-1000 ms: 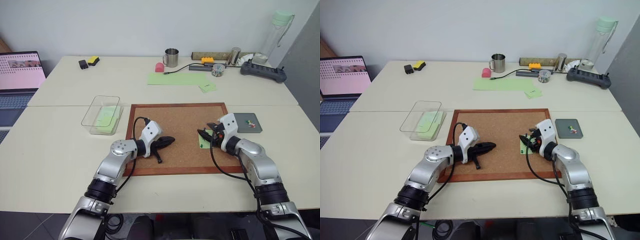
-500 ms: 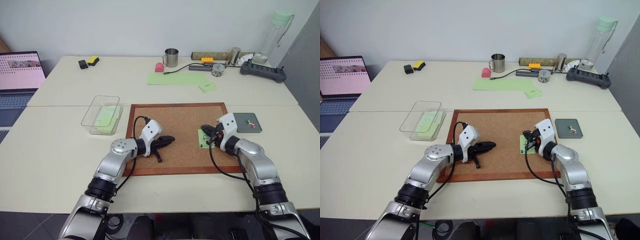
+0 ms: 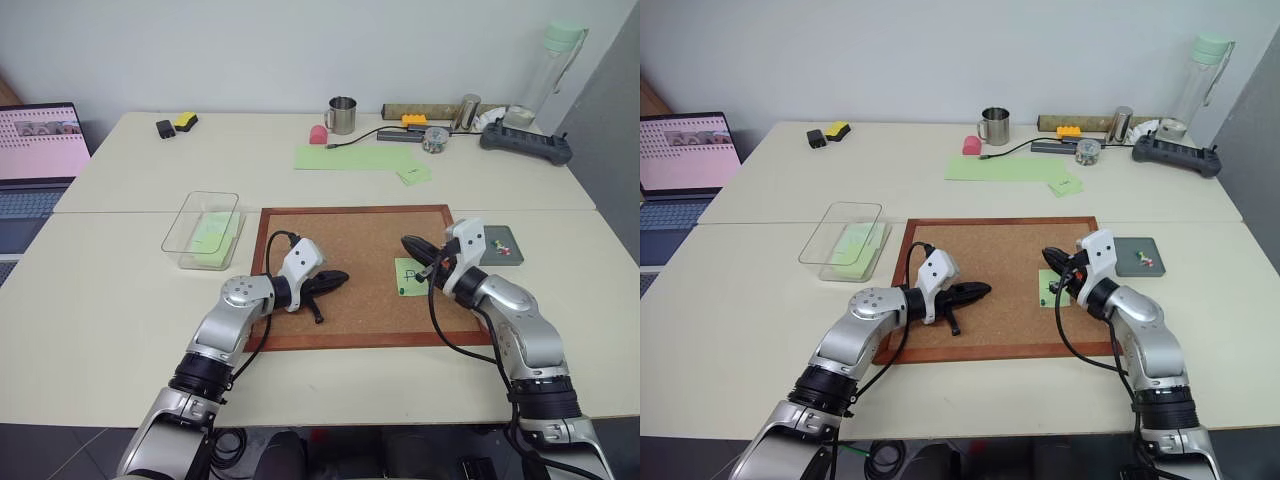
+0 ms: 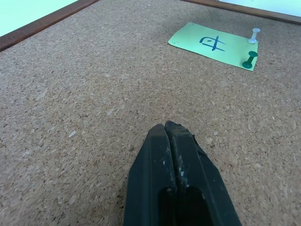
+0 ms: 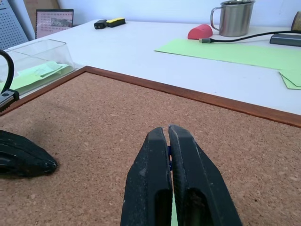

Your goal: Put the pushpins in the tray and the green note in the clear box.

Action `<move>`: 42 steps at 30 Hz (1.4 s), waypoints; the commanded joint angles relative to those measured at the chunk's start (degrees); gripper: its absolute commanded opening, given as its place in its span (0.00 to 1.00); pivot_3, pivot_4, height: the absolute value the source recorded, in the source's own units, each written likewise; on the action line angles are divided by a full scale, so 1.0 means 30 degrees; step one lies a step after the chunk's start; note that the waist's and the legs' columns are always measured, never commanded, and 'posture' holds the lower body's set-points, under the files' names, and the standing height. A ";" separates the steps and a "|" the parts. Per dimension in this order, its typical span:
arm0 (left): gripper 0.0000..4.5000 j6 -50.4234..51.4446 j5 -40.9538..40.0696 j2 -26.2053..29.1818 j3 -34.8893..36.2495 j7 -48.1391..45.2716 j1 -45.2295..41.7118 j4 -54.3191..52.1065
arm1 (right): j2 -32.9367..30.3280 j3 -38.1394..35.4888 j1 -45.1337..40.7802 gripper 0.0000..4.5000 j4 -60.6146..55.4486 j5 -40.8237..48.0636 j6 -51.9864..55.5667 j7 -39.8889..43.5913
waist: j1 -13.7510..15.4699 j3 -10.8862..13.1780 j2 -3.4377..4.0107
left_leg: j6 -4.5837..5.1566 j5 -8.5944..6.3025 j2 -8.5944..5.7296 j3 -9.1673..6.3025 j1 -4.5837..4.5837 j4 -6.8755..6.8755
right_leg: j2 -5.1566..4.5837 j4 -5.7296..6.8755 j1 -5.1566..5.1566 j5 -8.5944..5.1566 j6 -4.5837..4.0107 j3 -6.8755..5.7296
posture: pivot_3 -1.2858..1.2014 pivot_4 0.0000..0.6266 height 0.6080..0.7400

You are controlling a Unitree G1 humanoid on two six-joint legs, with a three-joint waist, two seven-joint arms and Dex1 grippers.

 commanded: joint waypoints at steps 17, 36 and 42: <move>0.00 -0.0012 0.0434 0.0277 -0.0099 -0.0175 -0.0025 0.0382 | -0.3454 -0.4687 -0.4443 0.02 0.9440 -0.1601 -0.1782 -0.4372 | -0.0019 -0.0002 0.0003 | 0.0002 0.0000 -0.0005 0.0032 0.0012 -0.0009 | -0.0001 -0.0003 0.0001 0.0000 -0.0001 0.0027 | 0.52 0.24 1.00; 0.00 0.0368 0.0324 0.0590 -0.0057 -0.0026 0.0552 -0.0409 | -0.3021 -0.4728 -0.2929 0.72 0.5803 0.1116 -0.2132 -0.1814 | -0.0024 -0.0003 0.0009 | 0.0003 -0.0001 0.0010 0.0052 0.0010 -0.0014 | 0.0003 -0.0008 -0.0002 0.0001 0.0000 0.0043 | 0.52 0.24 1.00; 0.00 0.0392 0.0293 0.0600 -0.0175 -0.0240 0.0437 -0.0278 | -0.4458 -0.1236 0.1465 0.72 -0.0099 0.1396 -0.0955 0.2919 | -0.0015 -0.0011 0.0020 | 0.0005 -0.0003 0.0024 0.0040 0.0003 -0.0011 | 0.0018 -0.0016 0.0001 0.0000 0.0001 0.0029 | 0.52 0.24 1.00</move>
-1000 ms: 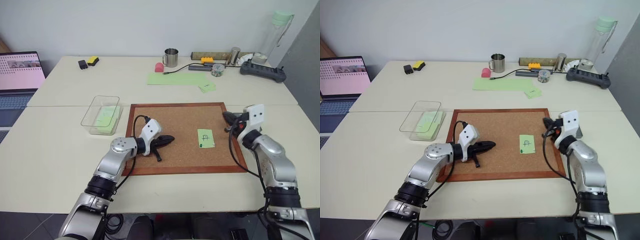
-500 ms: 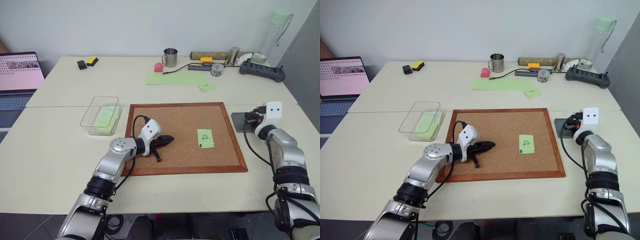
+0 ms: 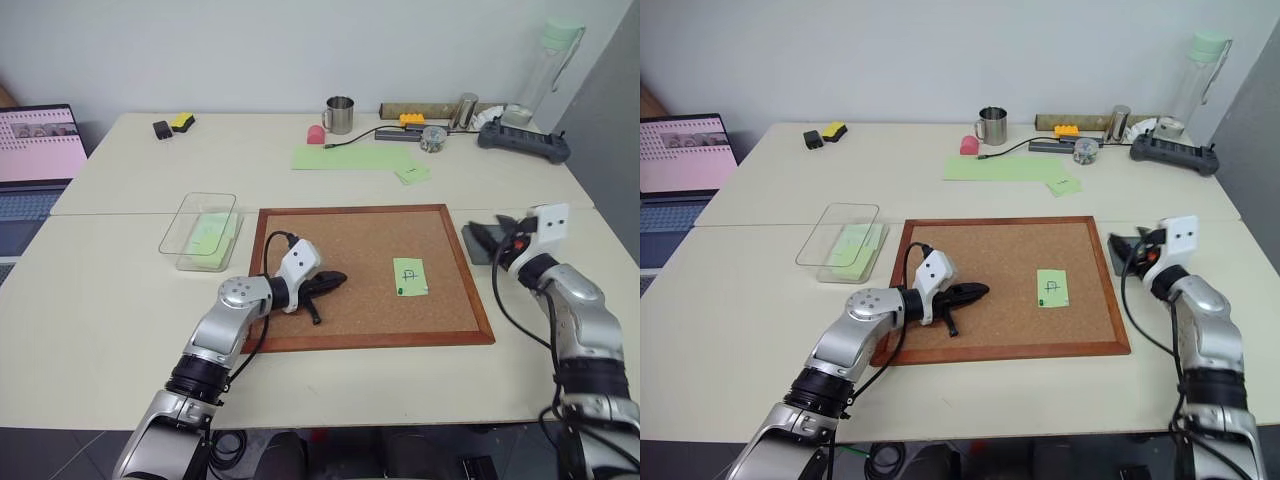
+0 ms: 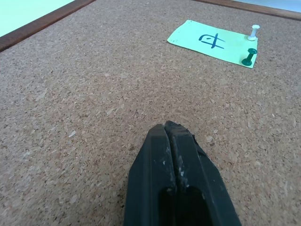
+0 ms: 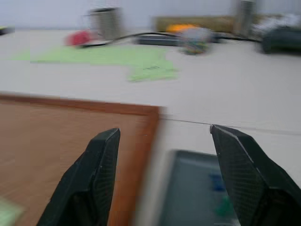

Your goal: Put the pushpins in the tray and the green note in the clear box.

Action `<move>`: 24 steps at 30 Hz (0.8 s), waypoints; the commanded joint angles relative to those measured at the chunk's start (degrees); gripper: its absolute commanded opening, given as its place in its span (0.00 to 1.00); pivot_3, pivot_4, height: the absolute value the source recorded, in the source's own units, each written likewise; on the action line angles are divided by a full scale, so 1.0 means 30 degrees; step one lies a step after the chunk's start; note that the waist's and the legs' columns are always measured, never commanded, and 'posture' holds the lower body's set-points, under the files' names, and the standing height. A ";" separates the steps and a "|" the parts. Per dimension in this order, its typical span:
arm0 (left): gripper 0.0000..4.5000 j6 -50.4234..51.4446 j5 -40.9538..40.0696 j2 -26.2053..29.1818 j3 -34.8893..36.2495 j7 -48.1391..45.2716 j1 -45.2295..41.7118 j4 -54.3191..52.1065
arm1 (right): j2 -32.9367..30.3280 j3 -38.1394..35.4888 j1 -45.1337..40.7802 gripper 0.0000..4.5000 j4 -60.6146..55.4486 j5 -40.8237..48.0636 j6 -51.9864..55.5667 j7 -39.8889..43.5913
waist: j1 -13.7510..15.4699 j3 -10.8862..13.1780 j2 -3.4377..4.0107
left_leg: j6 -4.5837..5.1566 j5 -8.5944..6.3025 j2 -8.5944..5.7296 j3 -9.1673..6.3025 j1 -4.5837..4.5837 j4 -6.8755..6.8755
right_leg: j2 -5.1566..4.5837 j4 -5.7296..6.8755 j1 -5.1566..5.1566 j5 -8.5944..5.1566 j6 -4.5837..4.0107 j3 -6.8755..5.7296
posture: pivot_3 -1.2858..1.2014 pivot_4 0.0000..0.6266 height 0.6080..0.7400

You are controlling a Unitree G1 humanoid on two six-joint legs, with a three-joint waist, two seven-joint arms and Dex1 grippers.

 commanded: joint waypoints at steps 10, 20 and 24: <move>0.00 0.0549 0.0258 0.0276 -0.0264 -0.0543 -0.0046 0.0229 | 0.0165 0.3519 0.3016 0.72 -0.3667 -0.0581 0.0158 0.2405 | 0.0014 0.0001 -0.0002 | 0.0000 0.0001 -0.0014 -0.0005 0.0004 0.0006 | -0.0004 0.0002 0.0002 0.0000 0.0000 -0.0004 | 0.52 0.24 1.00; 0.00 0.0872 0.0223 0.0414 -0.0229 -0.0581 0.0068 -0.0129 | 0.0403 0.3111 0.3344 0.53 -0.2982 -0.0910 0.0182 0.2213 | 0.0019 0.0001 -0.0002 | -0.0001 0.0001 -0.0015 -0.0008 0.0006 0.0004 | -0.0004 0.0001 0.0002 -0.0001 0.0000 -0.0006 | 0.52 0.24 1.00; 0.00 0.0929 0.0212 0.0390 -0.0249 -0.0582 0.0066 -0.0156 | 0.0459 0.2794 0.3578 0.35 -0.3048 -0.0706 0.0236 0.2162 | 0.0018 0.0001 -0.0002 | -0.0001 0.0001 -0.0015 -0.0008 0.0006 0.0004 | -0.0004 0.0001 0.0002 -0.0001 0.0000 -0.0006 | 0.52 0.24 1.00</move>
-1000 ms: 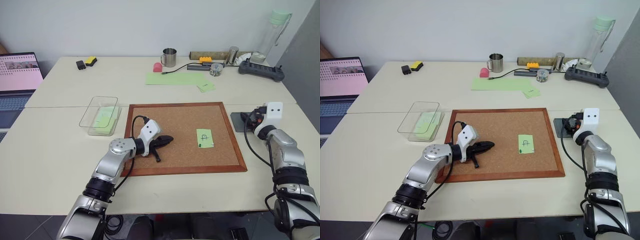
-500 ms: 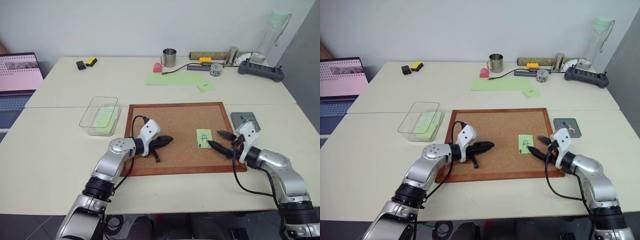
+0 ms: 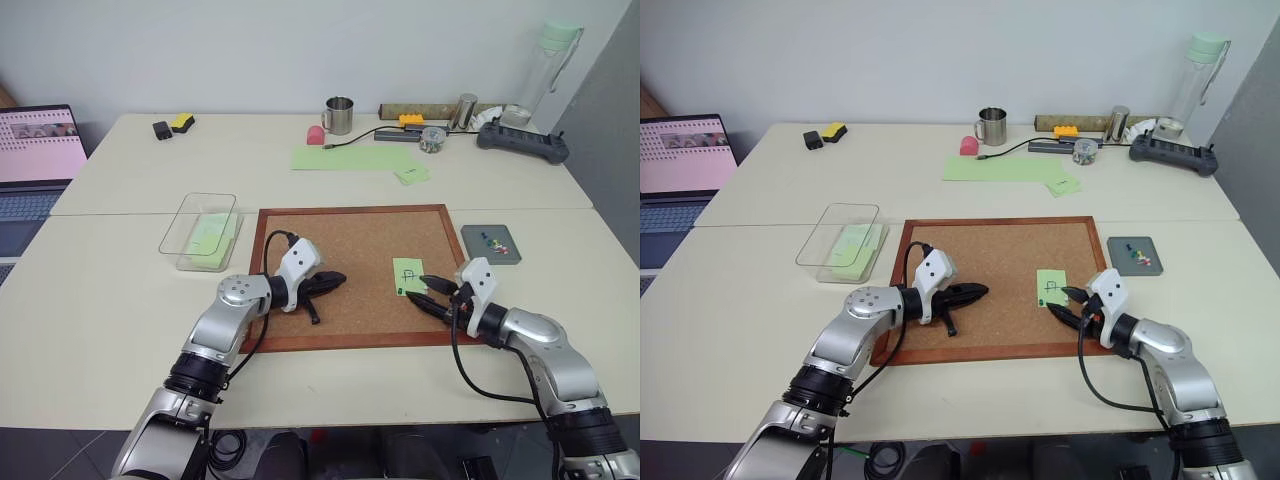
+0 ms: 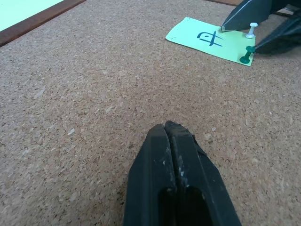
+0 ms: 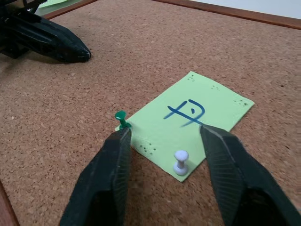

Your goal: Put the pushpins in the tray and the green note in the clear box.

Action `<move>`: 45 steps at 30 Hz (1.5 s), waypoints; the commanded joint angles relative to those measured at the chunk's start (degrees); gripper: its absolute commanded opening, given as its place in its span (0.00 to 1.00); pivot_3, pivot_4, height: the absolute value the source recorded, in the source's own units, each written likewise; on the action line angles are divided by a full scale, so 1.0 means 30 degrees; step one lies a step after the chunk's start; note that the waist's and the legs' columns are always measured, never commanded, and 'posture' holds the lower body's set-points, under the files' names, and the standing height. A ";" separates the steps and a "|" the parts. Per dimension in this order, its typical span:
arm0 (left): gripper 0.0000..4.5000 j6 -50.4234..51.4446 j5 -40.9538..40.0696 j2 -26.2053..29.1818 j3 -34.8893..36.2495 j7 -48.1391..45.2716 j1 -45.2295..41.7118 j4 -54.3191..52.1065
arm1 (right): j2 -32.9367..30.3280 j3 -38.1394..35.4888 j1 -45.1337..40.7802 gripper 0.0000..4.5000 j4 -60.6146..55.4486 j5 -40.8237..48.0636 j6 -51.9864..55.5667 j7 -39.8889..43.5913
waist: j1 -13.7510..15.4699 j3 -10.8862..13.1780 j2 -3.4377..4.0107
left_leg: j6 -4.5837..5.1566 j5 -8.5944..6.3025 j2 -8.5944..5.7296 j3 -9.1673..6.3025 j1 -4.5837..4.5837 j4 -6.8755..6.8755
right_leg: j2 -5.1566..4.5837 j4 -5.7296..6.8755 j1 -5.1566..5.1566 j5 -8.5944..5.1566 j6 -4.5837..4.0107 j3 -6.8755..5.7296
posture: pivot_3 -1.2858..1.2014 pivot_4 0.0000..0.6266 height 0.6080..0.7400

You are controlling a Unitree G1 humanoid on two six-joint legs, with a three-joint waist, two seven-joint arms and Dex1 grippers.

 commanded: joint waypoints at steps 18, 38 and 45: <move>0.00 0.0531 0.0211 0.0275 -0.0329 -0.0460 0.0187 -0.0012 | 0.0928 -0.2212 0.0346 0.00 -0.3810 0.2807 0.0777 -0.0797 | -0.0002 0.0000 -0.0001 | 0.0001 0.0000 0.0000 -0.0010 -0.0003 -0.0001 | 0.0000 0.0000 0.0001 0.0000 0.0000 -0.0006 | 0.52 0.24 1.00; 0.00 0.0430 0.0273 0.0579 -0.0275 -0.0514 0.0565 -0.0393 | -0.0240 -0.4478 -0.6068 0.00 0.7887 -0.1058 -0.1312 -0.6173 | -0.0016 -0.0001 0.0001 | -0.0001 0.0001 -0.0001 0.0018 0.0004 -0.0009 | -0.0002 -0.0004 -0.0004 0.0000 -0.0001 0.0012 | 0.52 0.24 1.00; 0.00 0.0584 0.0222 0.0776 -0.0143 -0.0423 0.0901 -0.0785 | -0.0357 -0.4861 -0.6442 0.27 0.8980 -0.0885 -0.1514 -0.5909 | -0.0019 -0.0002 0.0003 | 0.0000 0.0000 0.0003 0.0031 0.0002 -0.0008 | -0.0005 -0.0002 -0.0005 0.0000 -0.0001 0.0027 | 0.52 0.24 1.00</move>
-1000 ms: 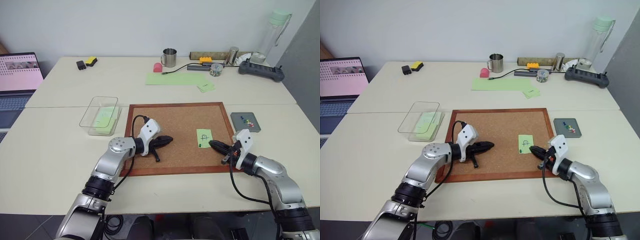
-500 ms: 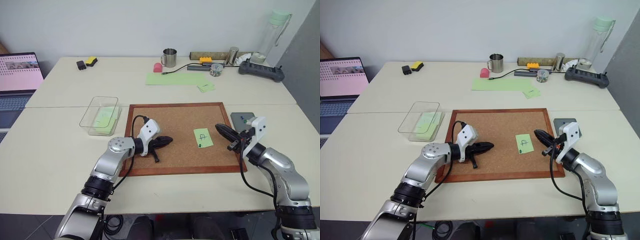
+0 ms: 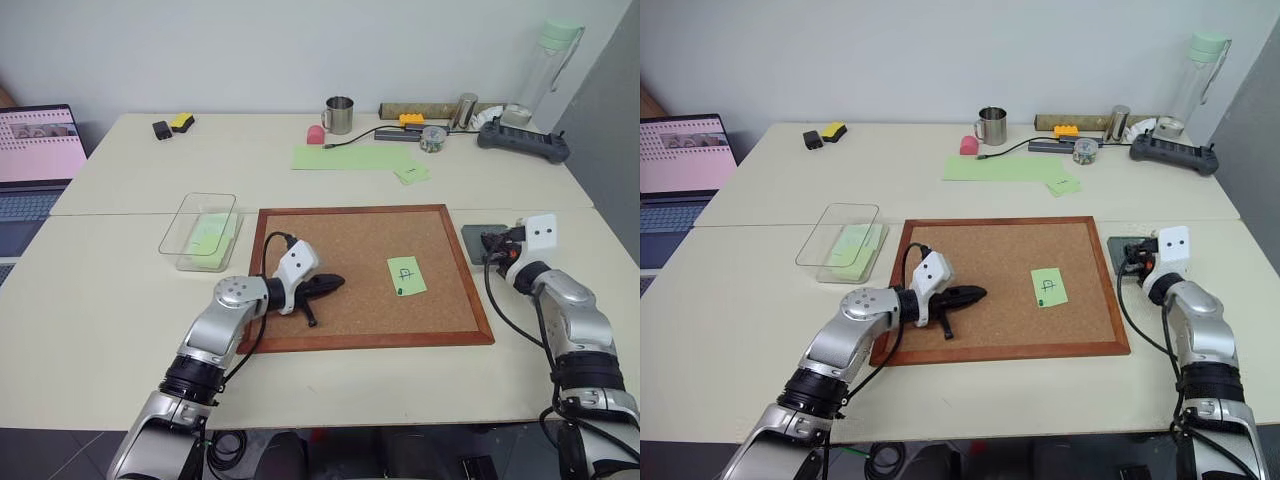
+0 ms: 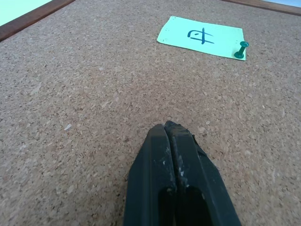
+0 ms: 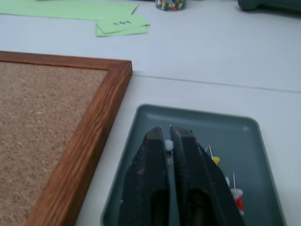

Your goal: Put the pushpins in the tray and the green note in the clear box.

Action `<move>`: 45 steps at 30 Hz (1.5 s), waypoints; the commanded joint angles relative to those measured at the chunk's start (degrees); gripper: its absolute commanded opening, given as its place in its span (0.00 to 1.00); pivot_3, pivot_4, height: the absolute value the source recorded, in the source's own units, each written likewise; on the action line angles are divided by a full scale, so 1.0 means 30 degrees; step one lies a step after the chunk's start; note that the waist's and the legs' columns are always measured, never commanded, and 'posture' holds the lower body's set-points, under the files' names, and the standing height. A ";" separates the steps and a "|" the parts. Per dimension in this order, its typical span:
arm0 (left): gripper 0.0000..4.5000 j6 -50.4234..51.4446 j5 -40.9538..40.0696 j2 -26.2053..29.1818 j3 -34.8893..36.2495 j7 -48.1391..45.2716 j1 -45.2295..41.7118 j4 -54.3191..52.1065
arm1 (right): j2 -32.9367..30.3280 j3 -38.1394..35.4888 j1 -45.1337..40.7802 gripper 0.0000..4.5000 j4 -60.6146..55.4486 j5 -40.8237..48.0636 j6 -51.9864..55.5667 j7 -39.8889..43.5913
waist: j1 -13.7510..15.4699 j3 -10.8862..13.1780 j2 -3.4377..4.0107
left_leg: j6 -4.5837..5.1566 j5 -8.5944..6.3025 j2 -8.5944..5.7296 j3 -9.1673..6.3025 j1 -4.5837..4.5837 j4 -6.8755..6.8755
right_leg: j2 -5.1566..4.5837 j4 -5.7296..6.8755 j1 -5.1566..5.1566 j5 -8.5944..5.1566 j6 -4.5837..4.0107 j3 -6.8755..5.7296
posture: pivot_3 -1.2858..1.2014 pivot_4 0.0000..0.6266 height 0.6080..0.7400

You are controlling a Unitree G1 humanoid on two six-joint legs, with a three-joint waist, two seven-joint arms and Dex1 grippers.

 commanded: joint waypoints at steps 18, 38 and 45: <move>0.00 0.0316 0.0283 0.0323 -0.0262 -0.0157 0.0070 0.0307 | 0.0057 0.2107 0.3196 0.50 -0.8183 0.2331 0.0374 0.5578 | 0.0005 -0.0002 0.0003 | 0.0001 -0.0001 0.0005 -0.0012 -0.0002 0.0006 | 0.0004 0.0003 0.0004 0.0000 0.0001 -0.0015 | 0.52 0.24 1.00; 0.00 0.0460 0.0249 0.0356 -0.0225 -0.0005 0.0235 -0.0029 | 0.1728 0.6430 0.5181 0.46 -0.9567 -0.0088 0.0813 0.5328 | 0.0008 -0.0003 0.0000 | -0.0001 0.0000 0.0002 -0.0031 0.0000 0.0009 | 0.0004 0.0003 0.0003 0.0000 0.0000 -0.0034 | 0.52 0.24 1.00; 0.00 0.0445 0.0241 0.0344 -0.0206 -0.0008 0.0177 0.0039 | 0.1741 0.6231 0.5363 0.13 -0.9741 -0.0020 0.0943 0.5423 | 0.0010 -0.0005 -0.0003 | -0.0001 0.0000 0.0002 -0.0034 0.0000 0.0008 | 0.0004 0.0003 0.0005 0.0000 0.0000 -0.0035 | 0.52 0.24 1.00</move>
